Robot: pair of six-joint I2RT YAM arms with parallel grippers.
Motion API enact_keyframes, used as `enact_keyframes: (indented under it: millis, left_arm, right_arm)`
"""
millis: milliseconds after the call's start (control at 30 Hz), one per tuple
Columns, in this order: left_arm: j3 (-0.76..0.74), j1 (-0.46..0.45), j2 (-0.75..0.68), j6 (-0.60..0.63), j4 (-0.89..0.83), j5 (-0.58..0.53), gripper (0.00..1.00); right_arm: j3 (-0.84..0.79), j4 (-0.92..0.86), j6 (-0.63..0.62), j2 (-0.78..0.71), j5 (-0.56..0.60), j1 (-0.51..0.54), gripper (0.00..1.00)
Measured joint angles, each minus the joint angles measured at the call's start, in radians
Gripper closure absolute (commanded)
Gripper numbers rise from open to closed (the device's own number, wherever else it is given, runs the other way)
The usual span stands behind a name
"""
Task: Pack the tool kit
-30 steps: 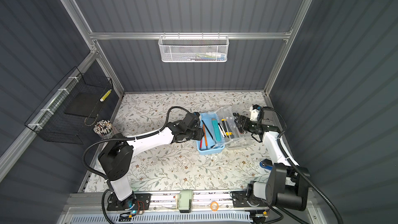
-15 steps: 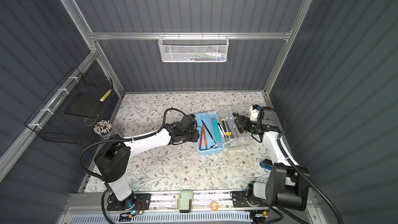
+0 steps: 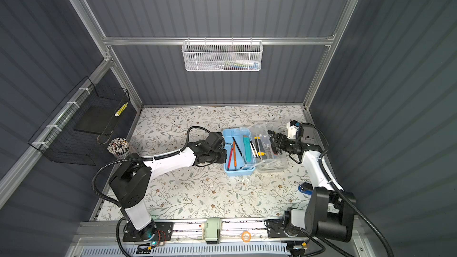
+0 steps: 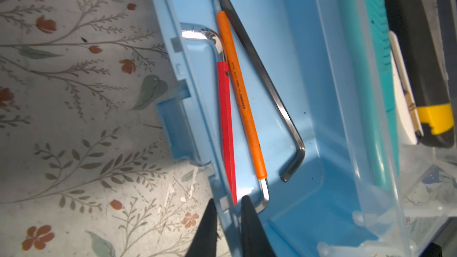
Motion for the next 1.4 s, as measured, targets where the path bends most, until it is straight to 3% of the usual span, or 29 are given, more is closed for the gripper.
enact_keyframes:
  millis: [633, 1000, 1400]
  left_arm:
    - [-0.001, 0.004, 0.004, -0.034, 0.016, 0.008, 0.86]
    - [-0.003, 0.008, 0.013, -0.034, 0.058, 0.015, 0.86]
    - [-0.016, 0.009, 0.013, -0.018, 0.083, 0.018, 0.83]
  right_arm:
    - [0.0, 0.022, 0.045, -0.003, 0.034, 0.032, 0.3]
    - [0.01, 0.038, 0.103, -0.005, 0.017, 0.154, 0.29]
    - [0.108, -0.073, 0.161, 0.036, 0.258, 0.315, 0.27]
